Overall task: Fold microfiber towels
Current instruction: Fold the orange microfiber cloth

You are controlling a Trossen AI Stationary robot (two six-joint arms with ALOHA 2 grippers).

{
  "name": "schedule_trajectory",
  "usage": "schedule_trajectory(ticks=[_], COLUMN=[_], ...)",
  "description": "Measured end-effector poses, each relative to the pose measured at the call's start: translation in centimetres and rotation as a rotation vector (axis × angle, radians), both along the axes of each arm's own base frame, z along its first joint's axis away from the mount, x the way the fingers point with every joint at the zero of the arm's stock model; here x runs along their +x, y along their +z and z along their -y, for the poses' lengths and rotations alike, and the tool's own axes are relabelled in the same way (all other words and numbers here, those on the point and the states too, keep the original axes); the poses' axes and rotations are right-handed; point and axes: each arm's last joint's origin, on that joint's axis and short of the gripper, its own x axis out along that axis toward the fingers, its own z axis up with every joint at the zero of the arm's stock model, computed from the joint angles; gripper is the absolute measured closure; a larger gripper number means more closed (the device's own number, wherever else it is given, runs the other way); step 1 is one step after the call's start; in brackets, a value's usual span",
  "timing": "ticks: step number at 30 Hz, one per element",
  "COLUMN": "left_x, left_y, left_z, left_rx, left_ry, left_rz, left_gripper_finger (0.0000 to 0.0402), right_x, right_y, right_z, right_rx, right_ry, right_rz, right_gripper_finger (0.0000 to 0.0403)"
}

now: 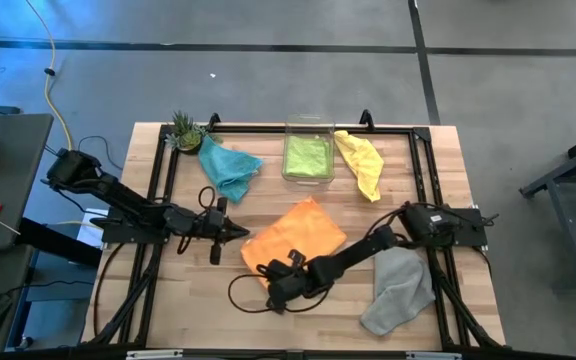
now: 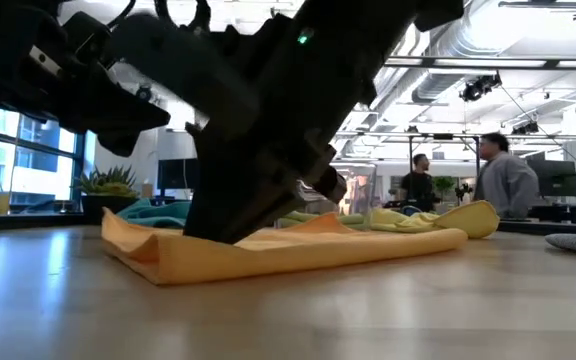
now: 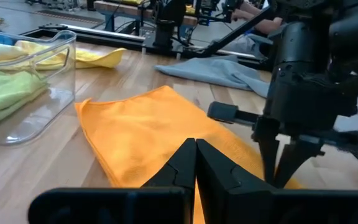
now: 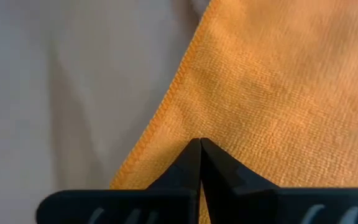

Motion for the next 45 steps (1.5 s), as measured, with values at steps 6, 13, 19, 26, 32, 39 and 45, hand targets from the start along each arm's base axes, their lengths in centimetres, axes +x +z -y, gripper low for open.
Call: schedule_trajectory(ticks=[6, 13, 19, 26, 32, 39, 45], left_x=[0.0, 0.0, 0.0, 0.0, 0.0, 0.0, 0.0], left_y=[0.0, 0.0, 0.0, 0.0, 0.0, 0.0, 0.0], left_z=[0.0, 0.0, 0.0, 0.1, 0.1, 0.1, 0.1], left_rx=[0.0, -0.006, -0.008, -0.016, -0.023, -0.023, -0.023], left_ry=[0.0, -0.014, -0.014, -0.025, -0.024, -0.024, -0.024], left_rz=[-0.001, 0.0, 0.0, 0.0, 0.001, 0.001, 0.001], left_gripper_finger=[0.0401, 0.0401, 0.0402, 0.0401, 0.0401, 0.0401, 0.0401], right_x=[-1.8, -5.7, -8.6, -10.0, -12.6, -14.1, -14.6], right_y=[1.0, 3.0, 7.3, 9.5, 5.4, 2.3, 0.8], right_z=[-2.1, -4.7, -4.6, -1.7, 4.3, 10.0, 13.1], right_rx=[0.111, 0.145, 0.056, -0.035, 0.088, 0.074, 0.034], right_ry=[0.134, 0.251, 0.186, 0.121, 0.033, -0.148, -0.174], right_rz=[-0.108, -0.298, -0.316, -0.226, -0.054, 0.005, -0.07], right_gripper_finger=[0.0403, 0.0403, 0.0403, 0.0403, 0.0403, 0.0403, 0.0403])
